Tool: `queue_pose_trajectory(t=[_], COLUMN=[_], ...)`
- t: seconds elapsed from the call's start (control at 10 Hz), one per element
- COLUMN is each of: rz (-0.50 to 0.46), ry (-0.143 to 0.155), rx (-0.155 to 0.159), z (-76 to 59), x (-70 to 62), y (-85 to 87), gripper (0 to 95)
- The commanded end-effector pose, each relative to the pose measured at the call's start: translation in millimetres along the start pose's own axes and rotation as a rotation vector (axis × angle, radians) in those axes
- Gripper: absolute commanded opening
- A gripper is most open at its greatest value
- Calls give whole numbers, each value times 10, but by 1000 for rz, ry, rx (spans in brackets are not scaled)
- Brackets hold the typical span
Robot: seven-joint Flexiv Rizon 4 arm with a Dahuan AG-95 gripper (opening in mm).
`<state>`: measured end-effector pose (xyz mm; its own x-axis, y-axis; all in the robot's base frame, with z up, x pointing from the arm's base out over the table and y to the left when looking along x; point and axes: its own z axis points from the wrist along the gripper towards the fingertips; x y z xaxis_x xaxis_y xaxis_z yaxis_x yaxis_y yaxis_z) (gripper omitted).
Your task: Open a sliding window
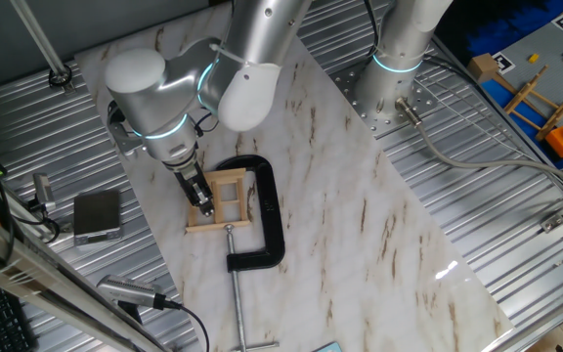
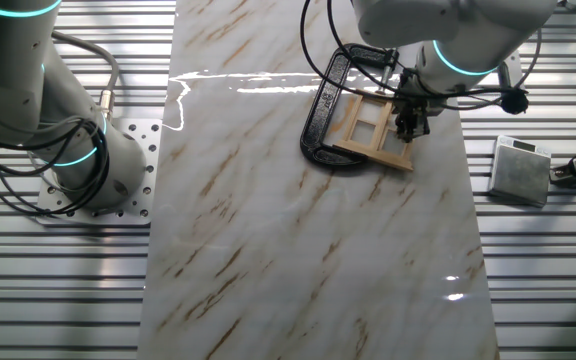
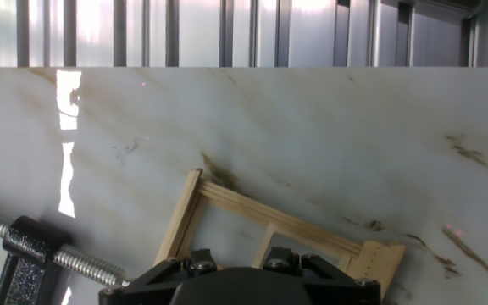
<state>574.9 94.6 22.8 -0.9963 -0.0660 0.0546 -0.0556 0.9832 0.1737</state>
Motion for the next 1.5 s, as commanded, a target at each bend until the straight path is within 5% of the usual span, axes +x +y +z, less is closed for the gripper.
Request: queue_pose_trajectory(t=[0.1,1.5], rz=[7,-82], ry=[12,12], rx=[11,10], z=[-7,-12], x=[3,2], y=[0,8], gripper=[380,380])
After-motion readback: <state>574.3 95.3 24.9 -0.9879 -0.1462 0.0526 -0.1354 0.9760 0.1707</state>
